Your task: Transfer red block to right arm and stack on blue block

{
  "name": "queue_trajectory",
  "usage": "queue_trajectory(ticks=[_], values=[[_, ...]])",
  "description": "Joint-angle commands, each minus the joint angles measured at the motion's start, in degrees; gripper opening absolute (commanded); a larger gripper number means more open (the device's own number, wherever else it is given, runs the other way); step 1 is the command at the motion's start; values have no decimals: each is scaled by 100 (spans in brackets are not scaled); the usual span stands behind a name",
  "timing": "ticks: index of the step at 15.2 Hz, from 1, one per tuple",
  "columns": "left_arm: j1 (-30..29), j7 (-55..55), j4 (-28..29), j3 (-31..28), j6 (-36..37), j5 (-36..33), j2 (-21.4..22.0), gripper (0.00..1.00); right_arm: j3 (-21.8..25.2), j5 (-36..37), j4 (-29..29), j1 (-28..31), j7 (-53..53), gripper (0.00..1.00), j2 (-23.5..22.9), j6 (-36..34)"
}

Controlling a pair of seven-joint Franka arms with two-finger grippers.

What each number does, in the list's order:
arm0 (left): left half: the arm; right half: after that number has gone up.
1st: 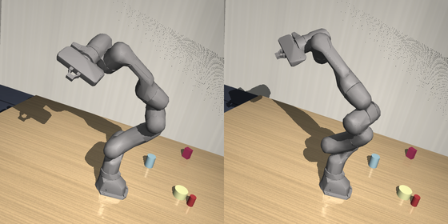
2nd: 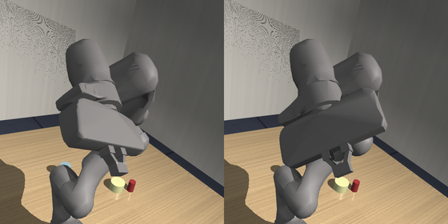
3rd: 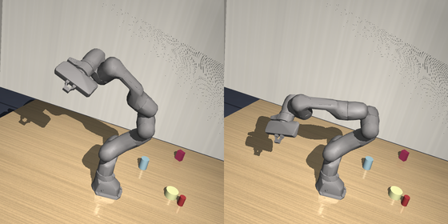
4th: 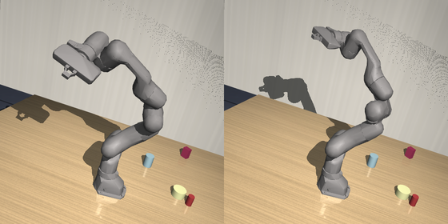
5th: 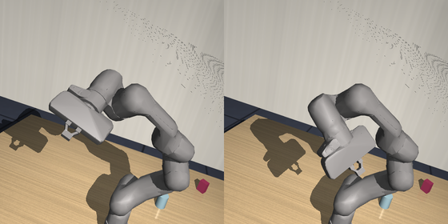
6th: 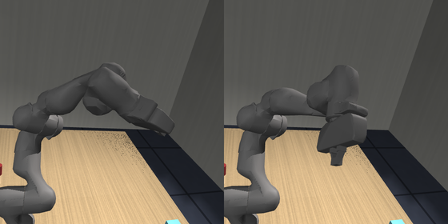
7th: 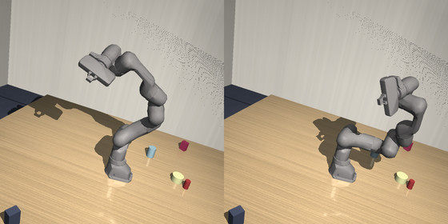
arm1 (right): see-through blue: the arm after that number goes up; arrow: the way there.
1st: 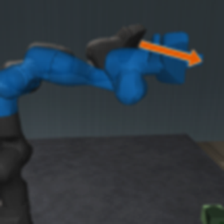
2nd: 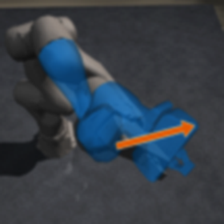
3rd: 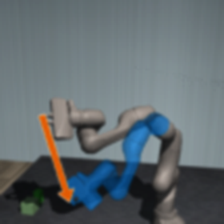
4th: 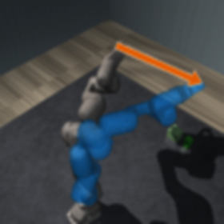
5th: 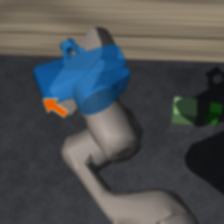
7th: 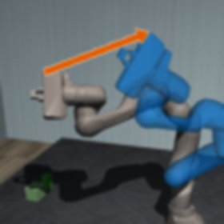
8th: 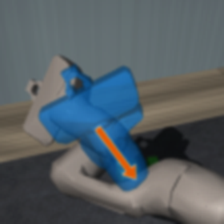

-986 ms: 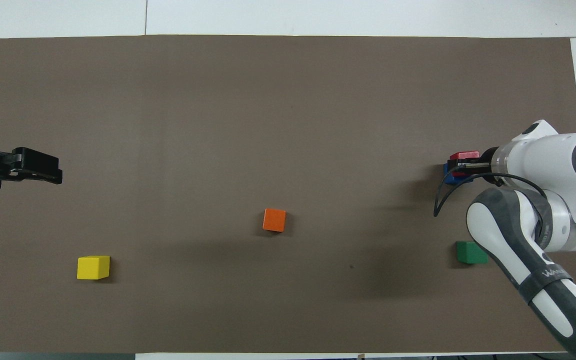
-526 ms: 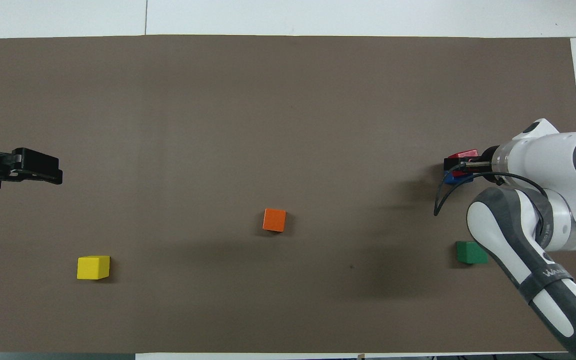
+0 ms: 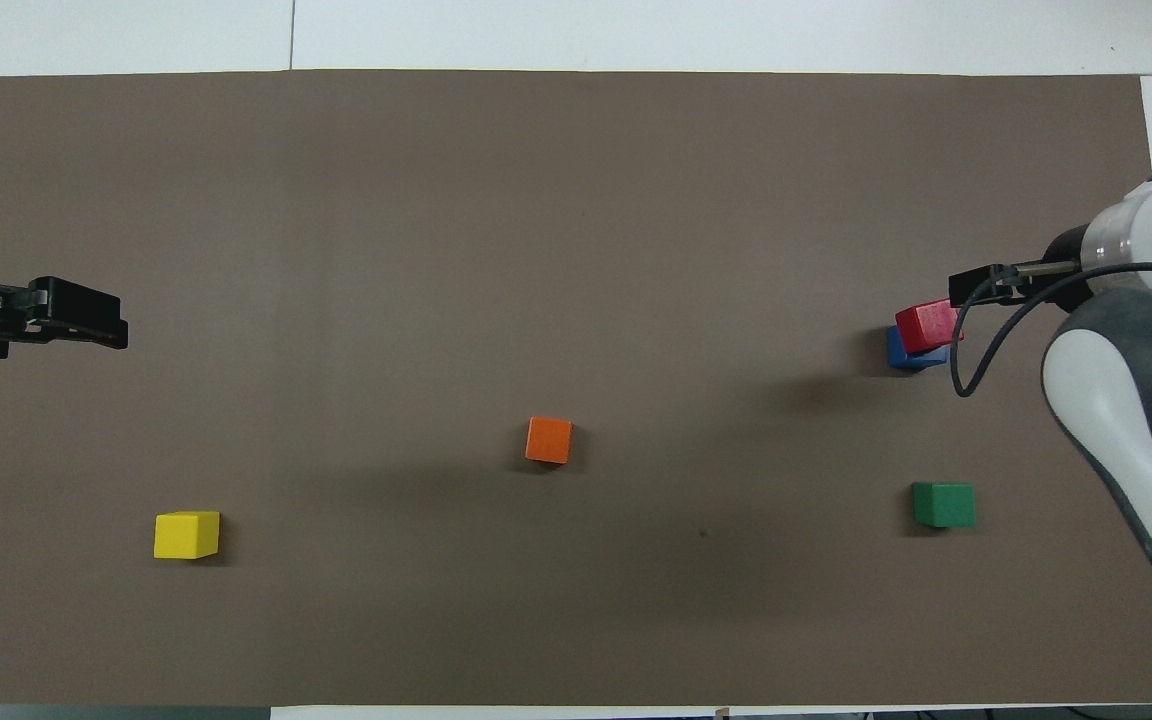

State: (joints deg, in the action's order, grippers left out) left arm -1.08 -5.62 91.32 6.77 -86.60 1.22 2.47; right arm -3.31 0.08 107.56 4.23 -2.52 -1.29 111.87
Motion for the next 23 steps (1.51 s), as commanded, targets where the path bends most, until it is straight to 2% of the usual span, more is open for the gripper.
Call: queue_trajectory(ticks=[1,5,8,10,13,16,20,23], values=[[55,43,-44,-26,-50,-51,52,100,-47,-87,-498,51,-144,100,277,-926],[73,43,0,0,-58,-51,140,100,-47,-96,-1429,77,-170,100,358,-2605],[73,43,26,0,-23,-51,166,100,-3,-96,-1598,60,-161,100,488,-3143],[64,43,26,0,-23,-51,166,100,-47,-87,-1607,174,-170,100,489,-3145],[20,35,70,0,-23,-51,192,100,50,9,-1616,52,-214,100,428,-2777],[-6,35,79,0,-23,-51,210,100,629,44,-1624,-519,-214,100,358,-2566],[3,35,79,0,-23,-51,219,100,674,71,-1949,-511,-258,100,287,-2635],[-6,35,88,0,-23,-51,219,100,683,79,-1941,-511,-258,100,305,-2661]])
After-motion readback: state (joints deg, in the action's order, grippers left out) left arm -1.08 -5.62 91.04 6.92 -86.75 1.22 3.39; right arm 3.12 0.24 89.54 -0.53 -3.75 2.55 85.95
